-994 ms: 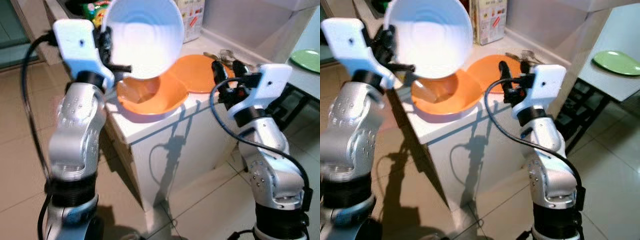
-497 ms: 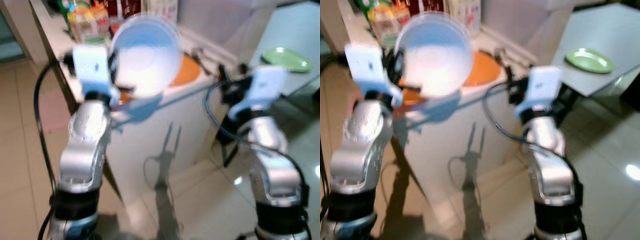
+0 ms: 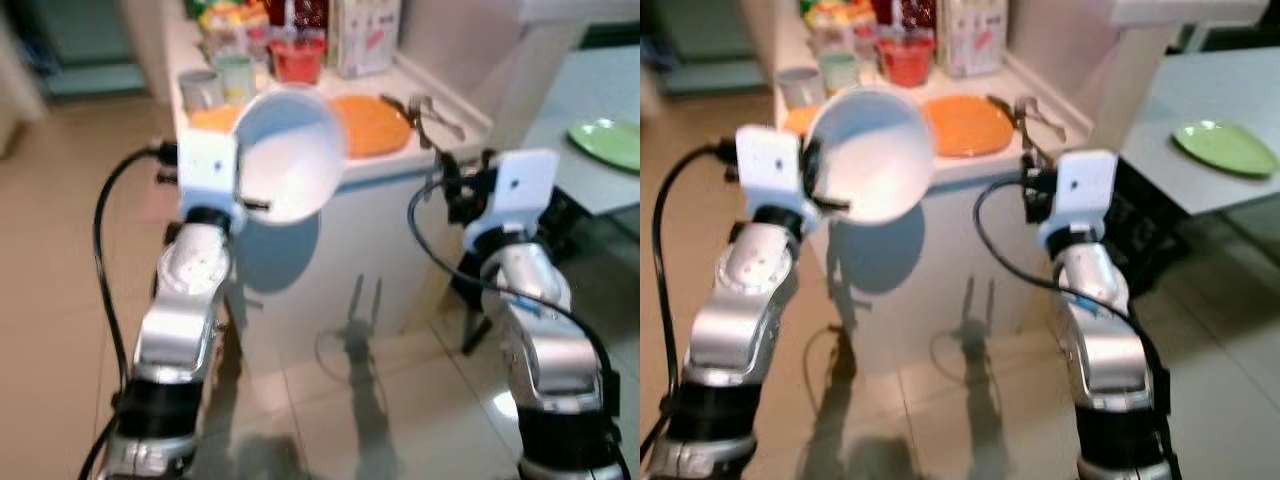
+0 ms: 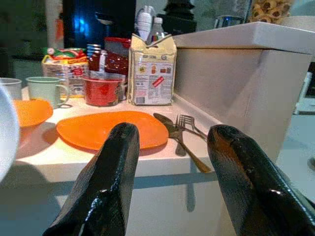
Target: Setting the table
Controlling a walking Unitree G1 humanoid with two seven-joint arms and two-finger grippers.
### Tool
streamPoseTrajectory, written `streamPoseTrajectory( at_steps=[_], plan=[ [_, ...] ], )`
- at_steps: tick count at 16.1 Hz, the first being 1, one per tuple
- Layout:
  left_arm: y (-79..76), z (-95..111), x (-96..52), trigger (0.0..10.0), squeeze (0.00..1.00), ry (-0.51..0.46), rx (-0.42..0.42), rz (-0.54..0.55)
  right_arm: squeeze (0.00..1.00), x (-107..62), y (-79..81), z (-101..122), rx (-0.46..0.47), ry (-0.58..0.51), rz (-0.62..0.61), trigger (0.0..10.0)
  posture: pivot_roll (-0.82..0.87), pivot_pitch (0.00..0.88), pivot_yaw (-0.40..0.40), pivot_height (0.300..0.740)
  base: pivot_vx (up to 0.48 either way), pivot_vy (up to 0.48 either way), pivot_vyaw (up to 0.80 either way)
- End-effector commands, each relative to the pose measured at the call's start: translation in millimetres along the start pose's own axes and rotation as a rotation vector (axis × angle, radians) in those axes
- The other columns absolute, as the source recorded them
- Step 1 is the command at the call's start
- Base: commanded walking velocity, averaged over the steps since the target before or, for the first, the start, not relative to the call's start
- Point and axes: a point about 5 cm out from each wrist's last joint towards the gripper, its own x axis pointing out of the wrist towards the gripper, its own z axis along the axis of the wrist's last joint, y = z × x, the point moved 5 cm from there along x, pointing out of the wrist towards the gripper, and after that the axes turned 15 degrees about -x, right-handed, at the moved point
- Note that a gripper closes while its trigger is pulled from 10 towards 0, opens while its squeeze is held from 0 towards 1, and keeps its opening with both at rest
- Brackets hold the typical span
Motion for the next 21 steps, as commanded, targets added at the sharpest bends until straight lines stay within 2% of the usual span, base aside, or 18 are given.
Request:
streamPoseTrajectory(
  at_steps=[1,5,7,13,15,18,21],
  plan=[
    [-15.7,12.6,1.9,10.0,0.0,-0.059,-0.015,-0.043,0.0,-0.5,-11.6,-3.9,-0.018,0.017,-0.033,10.0,-0.02,0.0,0.035,0.74,0.0,-0.48,0.8],
    [-15.9,23.4,4.7,10.0,0.0,-0.099,-0.024,-0.048,0.0,0.1,-16.6,-5.4,-0.025,0.017,-0.053,10.0,-0.01,0.0,0.033,0.74,0.0,-0.48,0.8],
    [-13.2,20.8,6.2,10.0,0.0,-0.092,-0.033,-0.039,0.0,-0.1,-17.6,-4.3,-0.029,0.016,-0.061,10.0,-0.02,0.0,0.038,0.74,0.0,-0.48,0.8],
    [-21.2,12.1,6.9,10.0,0.0,-0.077,-0.034,-0.048,0.0,-2.3,-23.2,-15.2,-0.03,0.054,-0.071,10.0,-0.02,0.0,0.036,0.74,0.0,-0.48,0.8],
    [-16.7,10.3,7.0,10.0,0.0,-0.076,-0.031,-0.039,0.0,-4.1,-22.6,-20.2,-0.033,0.078,-0.086,10.0,-0.03,0.0,0.045,0.74,0.0,-0.48,0.8],
    [-21.1,9.1,9.9,10.0,0.0,-0.081,-0.034,-0.042,0.0,-7.8,-29.0,-39.1,-0.073,0.17,-0.104,10.0,-0.04,0.0,0.031,0.74,0.0,-0.48,0.0],
    [-19.3,7.8,7.3,10.0,0.0,-0.081,-0.034,-0.034,0.0,-6.2,-33.0,-39.9,-0.057,0.169,-0.13,10.0,-0.03,0.0,0.02,0.74,0.0,-0.48,0.0]
  ],
)
